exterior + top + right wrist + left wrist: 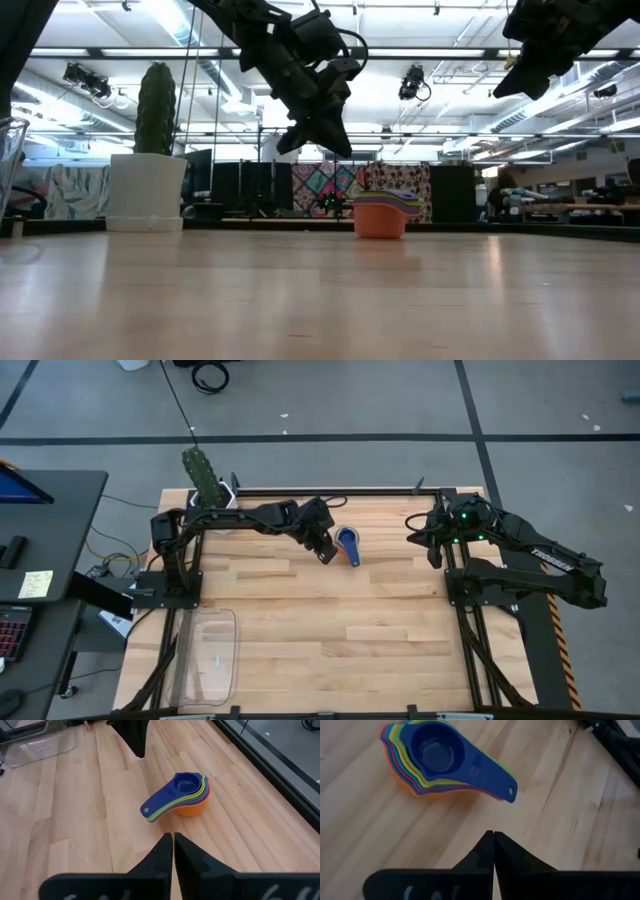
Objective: Nest measuring cups in basket
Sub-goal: Put the stacked colored measuring cups into the transparent bin
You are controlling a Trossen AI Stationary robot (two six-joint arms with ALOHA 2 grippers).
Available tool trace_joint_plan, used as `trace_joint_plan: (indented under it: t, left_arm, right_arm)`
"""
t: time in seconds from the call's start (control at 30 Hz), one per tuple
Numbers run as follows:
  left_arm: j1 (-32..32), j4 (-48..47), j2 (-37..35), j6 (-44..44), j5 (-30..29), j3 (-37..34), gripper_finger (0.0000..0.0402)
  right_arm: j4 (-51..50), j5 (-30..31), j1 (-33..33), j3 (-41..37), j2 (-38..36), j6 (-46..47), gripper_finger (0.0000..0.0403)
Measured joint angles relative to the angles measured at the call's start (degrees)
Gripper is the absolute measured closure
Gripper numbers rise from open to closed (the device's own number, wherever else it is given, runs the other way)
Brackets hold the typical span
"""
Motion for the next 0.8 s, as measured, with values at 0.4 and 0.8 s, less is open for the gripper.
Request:
trace_joint_plan:
  t: [0.4, 0.8]
  left_arm:
    - [-0.35, -0.79, 0.09, 0.80, -2.28, 0.00, 0.0392]
    - [-0.62, -0.83, 0.09, -14.37, -4.38, 0.00, 0.0392]
  right_arm:
    - [-3.37, -11.89, 0.02, -0.04, 0.11, -5.91, 0.0386]
    - [-3.24, -10.19, 0.00, -0.04, 0.15, 10.28, 0.0387]
